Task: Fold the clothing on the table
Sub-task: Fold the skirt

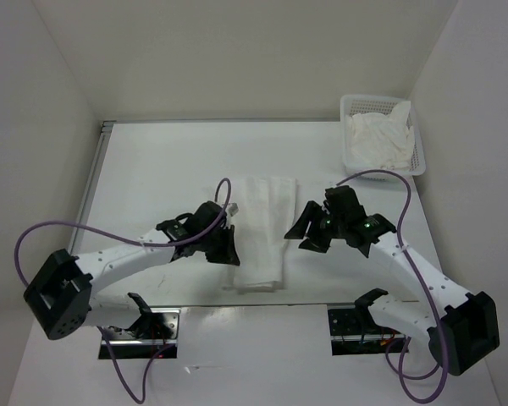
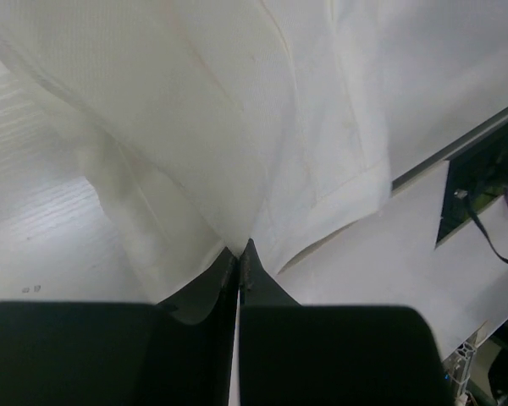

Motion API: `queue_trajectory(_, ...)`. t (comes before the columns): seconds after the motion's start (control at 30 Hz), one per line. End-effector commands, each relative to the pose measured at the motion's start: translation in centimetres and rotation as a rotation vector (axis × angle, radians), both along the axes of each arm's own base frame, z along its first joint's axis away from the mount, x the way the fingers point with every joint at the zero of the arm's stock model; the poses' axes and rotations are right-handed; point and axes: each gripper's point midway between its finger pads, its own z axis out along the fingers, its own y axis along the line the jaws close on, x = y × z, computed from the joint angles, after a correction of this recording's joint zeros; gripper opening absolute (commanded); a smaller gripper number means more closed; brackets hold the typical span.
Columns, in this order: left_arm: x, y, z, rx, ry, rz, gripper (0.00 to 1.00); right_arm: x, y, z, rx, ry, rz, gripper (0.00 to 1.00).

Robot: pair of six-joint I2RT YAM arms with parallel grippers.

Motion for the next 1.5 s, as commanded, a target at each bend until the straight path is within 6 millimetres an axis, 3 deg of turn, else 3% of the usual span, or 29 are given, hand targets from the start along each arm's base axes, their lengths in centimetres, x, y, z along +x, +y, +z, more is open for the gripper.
queue_trajectory(0.0,0.8,0.9,2.8,0.014,-0.085,0.032,0.00,-0.3,-0.1,0.1,0.014,-0.010,0.011,0.64)
queue_trajectory(0.1,0.8,1.7,2.5,0.040,-0.086,0.059,0.00,-0.3,0.0,0.0,0.018,-0.011,0.025,0.64)
queue_trajectory(0.3,-0.1,3.4,-0.9,0.121,-0.029,0.085,0.00,0.4,0.6,-0.4,0.026,-0.007,0.033,0.64)
queue_trajectory(0.37,-0.3,4.4,-2.2,0.159,-0.010,0.101,0.00,0.9,1.2,0.0,0.051,-0.018,0.049,0.59)
queue_trajectory(0.4,0.0,4.5,-2.4,0.162,-0.007,0.112,0.00,1.2,1.4,-0.2,0.052,-0.019,0.049,0.54)
queue_trajectory(0.43,-0.2,5.0,-3.3,0.189,0.002,0.118,0.00,1.7,1.9,0.4,0.073,-0.038,0.060,0.40)
queue_trajectory(0.5,-0.2,5.6,-3.9,0.218,0.002,0.129,0.00,2.3,2.4,0.0,0.073,-0.029,0.074,0.26)
queue_trajectory(0.53,-0.2,5.5,-3.9,0.216,0.007,0.138,0.00,3.1,3.0,0.3,0.086,-0.037,0.083,0.14)
queue_trajectory(0.63,0.1,5.7,-3.9,0.226,-0.001,0.157,0.00,4.3,4.1,0.5,0.114,-0.058,0.125,0.00)
queue_trajectory(0.67,0.1,5.7,-3.7,0.220,-0.008,0.157,0.00,4.7,4.5,-0.6,0.106,-0.029,0.138,0.00)
queue_trajectory(0.73,0.3,5.7,-3.5,0.216,-0.015,0.171,0.00,5.7,5.5,-0.5,0.128,-0.047,0.181,0.00)
queue_trajectory(0.77,0.3,5.7,-3.5,0.216,-0.015,0.171,0.00,6.1,5.9,-1.8,0.121,-0.012,0.194,0.00)
queue_trajectory(0.83,0.7,5.3,-2.7,0.200,-0.030,0.172,0.00,7.4,6.7,-1.8,0.129,-0.030,0.217,0.00)
queue_trajectory(0.87,0.6,5.4,-2.5,0.199,-0.031,0.173,0.00,7.8,7.1,-2.7,0.130,-0.005,0.224,0.00)
queue_trajectory(1.1,2.5,6.0,0.9,0.154,-0.110,0.256,0.00,10.6,8.7,-2.6,0.149,-0.032,0.245,0.00)
queue_trajectory(1.17,2.7,6.2,0.9,0.155,-0.110,0.267,0.00,10.9,8.9,-2.4,0.159,-0.039,0.252,0.00)
queue_trajectory(1.23,3.3,6.5,1.0,0.155,-0.119,0.296,0.00,11.0,9.0,-3.7,0.150,-0.012,0.250,0.00)
queue_trajectory(1.47,4.4,7.5,-2.7,0.267,-0.076,0.326,0.00,12.2,10.4,-4.0,0.178,-0.009,0.261,0.00)
